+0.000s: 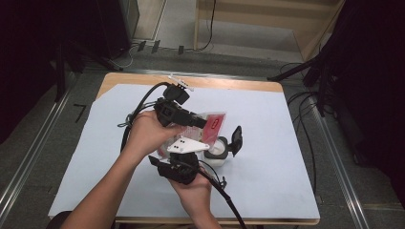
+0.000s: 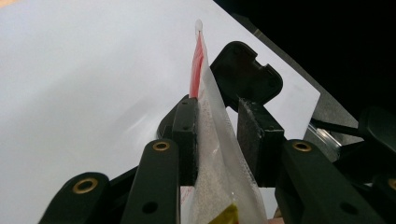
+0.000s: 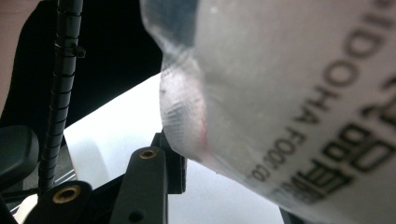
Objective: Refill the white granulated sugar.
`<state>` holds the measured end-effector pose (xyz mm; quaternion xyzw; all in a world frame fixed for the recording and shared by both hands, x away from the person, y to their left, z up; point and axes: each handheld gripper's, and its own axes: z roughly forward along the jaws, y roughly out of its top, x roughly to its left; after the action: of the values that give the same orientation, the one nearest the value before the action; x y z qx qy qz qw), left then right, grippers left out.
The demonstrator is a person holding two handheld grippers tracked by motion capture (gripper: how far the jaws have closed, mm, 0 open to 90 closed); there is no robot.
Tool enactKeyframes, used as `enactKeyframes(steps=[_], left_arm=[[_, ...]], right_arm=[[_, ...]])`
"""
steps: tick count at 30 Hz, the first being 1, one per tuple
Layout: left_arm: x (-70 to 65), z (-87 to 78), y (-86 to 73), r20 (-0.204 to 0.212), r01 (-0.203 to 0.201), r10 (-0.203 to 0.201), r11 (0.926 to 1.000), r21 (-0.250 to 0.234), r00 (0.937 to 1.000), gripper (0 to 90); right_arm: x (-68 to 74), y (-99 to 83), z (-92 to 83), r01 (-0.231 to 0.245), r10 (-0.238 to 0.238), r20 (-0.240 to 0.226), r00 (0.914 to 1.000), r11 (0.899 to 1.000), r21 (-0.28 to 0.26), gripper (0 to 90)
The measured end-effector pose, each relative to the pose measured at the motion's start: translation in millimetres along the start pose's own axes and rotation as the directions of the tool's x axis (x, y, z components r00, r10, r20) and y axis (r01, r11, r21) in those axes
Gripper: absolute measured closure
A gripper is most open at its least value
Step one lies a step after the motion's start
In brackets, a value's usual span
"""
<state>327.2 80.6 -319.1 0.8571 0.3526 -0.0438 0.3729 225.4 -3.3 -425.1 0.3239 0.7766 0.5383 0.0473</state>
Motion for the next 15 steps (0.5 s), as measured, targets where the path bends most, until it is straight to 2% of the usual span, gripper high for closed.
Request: enactKeyframes(steps=[15], left_arm=[[-0.4, 0.3, 0.3, 0.001, 0.002, -0.002, 1.0, -0.002, 1.0, 69.8]], right_arm=[[0.0, 0.4, -0.9, -0.003, 0.003, 0.002, 1.0, 1.0, 0.001, 64.0]])
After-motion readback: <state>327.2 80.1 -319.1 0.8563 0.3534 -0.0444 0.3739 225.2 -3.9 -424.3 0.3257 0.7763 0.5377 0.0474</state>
